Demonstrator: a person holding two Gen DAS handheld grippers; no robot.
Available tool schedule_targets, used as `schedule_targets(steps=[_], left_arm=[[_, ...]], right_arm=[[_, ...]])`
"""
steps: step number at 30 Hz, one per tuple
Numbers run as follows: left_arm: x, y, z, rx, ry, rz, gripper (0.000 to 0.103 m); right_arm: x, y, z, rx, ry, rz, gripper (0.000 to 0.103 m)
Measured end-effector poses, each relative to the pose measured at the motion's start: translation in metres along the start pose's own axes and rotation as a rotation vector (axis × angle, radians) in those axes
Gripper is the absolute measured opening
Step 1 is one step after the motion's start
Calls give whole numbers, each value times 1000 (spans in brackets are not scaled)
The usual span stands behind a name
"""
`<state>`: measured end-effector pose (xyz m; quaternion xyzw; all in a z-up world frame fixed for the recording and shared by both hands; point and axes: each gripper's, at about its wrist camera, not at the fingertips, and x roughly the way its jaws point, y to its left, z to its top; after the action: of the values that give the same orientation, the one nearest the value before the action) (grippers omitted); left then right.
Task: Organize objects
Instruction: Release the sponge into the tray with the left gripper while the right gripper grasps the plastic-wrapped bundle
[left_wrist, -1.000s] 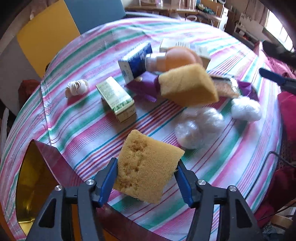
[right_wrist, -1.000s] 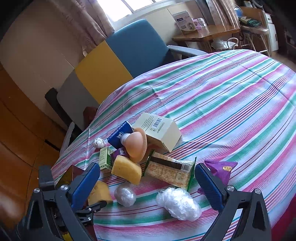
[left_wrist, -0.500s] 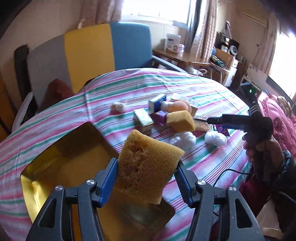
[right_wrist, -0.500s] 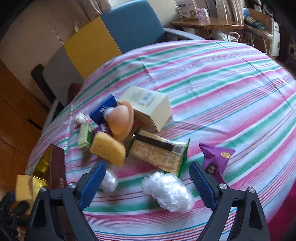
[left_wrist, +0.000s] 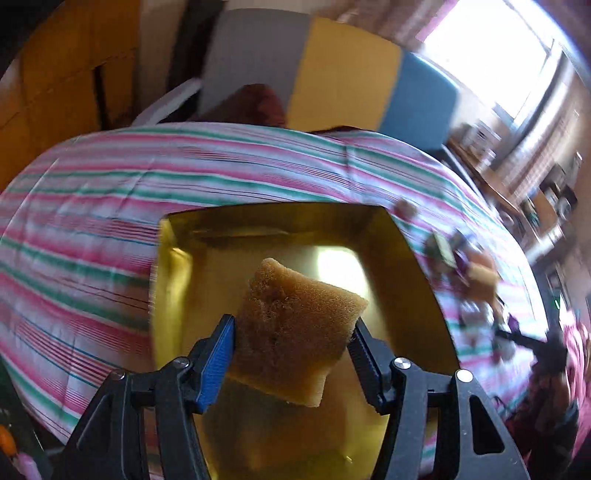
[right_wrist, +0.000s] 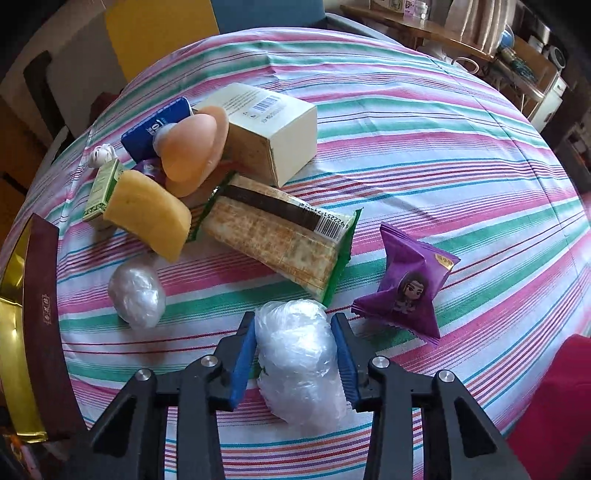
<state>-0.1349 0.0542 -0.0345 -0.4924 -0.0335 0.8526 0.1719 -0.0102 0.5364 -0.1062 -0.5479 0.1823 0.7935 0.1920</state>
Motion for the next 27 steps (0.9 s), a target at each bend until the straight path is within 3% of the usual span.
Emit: schedule_targets(steps=[12,20,27], left_arm=[[74,50,38,-158,70,170,61],[96,50,48,-143,76,233,63],[87,42,52,-110,68,225,76]], right_arm=[[1,-10,-5,-12,-5,18,40],[0,-16,-8,-32,-4,13,40],[0,-25,-10,-35,0,13,40]])
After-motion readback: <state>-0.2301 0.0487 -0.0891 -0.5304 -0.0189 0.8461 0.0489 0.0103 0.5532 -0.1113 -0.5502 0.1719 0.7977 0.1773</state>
